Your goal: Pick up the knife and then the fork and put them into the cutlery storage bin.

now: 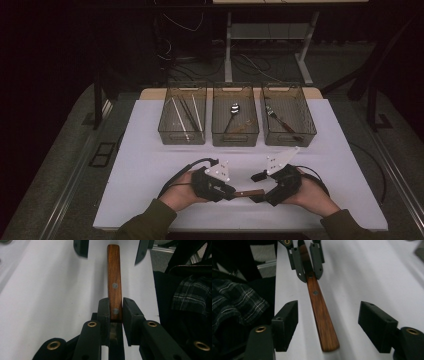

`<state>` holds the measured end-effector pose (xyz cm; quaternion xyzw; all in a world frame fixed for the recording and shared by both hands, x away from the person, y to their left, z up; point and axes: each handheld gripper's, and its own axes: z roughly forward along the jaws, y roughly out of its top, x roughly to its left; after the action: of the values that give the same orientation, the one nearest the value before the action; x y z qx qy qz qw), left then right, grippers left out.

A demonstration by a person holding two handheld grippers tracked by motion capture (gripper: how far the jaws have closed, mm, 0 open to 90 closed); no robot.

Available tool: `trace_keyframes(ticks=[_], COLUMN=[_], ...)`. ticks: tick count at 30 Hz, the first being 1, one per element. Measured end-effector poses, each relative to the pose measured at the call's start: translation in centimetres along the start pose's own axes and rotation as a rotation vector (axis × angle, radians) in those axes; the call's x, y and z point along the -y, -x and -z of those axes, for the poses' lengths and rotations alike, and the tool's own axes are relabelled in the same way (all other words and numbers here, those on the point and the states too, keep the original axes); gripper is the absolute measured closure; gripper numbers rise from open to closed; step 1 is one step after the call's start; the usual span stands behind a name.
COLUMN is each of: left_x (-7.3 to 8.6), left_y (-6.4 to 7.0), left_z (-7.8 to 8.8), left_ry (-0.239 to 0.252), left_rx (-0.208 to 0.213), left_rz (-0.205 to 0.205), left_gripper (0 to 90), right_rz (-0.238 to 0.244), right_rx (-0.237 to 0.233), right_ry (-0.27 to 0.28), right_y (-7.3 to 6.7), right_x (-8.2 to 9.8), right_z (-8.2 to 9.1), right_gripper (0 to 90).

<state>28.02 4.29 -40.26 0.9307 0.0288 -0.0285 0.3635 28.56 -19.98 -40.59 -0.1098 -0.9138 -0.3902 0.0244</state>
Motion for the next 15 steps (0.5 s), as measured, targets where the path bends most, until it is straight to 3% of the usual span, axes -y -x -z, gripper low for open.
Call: trace_keyframes(ticks=[10,15], left_x=[-1.2,-1.9], left_y=[-0.3,-0.2], left_z=[-0.7,-1.0], left_ry=[-0.039,-0.052], left_rx=[0.023,0.034], left_rz=[-0.069,-0.075], left_gripper=[76.7,76.7], right_rz=[0.074,0.099], right_rx=[-0.054,-0.072], right_ry=[-0.094,-0.121], right_y=[-0.2,-0.3], right_x=[-1.1,-1.4], right_z=[-2.0,-2.5], right_gripper=[50.5,58.7])
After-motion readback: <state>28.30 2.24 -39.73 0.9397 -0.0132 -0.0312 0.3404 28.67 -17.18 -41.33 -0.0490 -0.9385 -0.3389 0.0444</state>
